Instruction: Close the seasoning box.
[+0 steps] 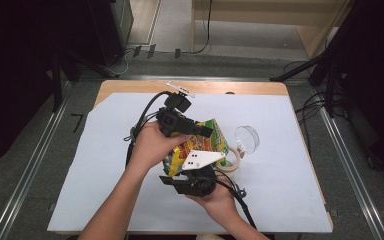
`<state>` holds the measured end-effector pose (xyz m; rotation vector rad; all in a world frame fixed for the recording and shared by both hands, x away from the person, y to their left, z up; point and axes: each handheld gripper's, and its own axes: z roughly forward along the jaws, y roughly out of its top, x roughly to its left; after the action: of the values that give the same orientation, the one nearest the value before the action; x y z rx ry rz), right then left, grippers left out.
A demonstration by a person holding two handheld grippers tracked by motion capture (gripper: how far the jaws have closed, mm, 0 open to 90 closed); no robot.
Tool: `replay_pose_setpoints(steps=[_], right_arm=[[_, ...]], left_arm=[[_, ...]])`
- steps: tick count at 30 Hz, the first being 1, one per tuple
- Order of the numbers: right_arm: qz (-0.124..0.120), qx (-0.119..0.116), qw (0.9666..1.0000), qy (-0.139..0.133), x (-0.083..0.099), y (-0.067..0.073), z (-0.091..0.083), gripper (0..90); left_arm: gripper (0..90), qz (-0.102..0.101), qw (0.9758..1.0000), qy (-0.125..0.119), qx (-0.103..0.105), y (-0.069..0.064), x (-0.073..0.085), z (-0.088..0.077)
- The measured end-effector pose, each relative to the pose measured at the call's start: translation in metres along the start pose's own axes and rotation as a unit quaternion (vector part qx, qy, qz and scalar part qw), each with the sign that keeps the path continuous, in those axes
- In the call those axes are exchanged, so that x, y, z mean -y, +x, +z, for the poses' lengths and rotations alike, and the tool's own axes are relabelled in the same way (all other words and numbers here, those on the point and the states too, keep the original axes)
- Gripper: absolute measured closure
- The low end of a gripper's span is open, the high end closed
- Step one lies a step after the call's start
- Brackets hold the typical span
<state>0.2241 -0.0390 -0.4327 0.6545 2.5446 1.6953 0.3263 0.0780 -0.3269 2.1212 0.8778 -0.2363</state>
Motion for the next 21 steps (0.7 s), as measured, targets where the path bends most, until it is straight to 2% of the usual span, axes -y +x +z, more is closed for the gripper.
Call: replay_pose_setpoints(steps=[6, 13, 16, 21], right_arm=[[-0.010, 0.004, 0.9999, 0.003, -0.0048, -0.0026, 0.0025, 71.9], [-0.011, 0.000, 0.9999, 0.002, -0.0068, -0.0067, 0.0036, 72.0], [-0.013, 0.001, 0.9999, 0.003, -0.0060, -0.0070, 0.0035, 72.0], [-0.001, -0.004, 1.0000, 0.004, -0.0014, -0.0070, 0.0058, 72.2]], left_arm=[[69.3, 0.007, 0.9998, -0.019, -0.001, 0.0024, -0.0003, -0.0054], [69.3, 0.008, 0.9997, -0.024, -0.008, 0.0027, -0.0023, -0.0056], [69.4, 0.008, 0.9998, -0.018, -0.009, 0.0028, -0.0017, -0.0043], [72.3, 0.004, 0.9999, -0.007, -0.015, 0.0041, 0.0002, 0.0005]])
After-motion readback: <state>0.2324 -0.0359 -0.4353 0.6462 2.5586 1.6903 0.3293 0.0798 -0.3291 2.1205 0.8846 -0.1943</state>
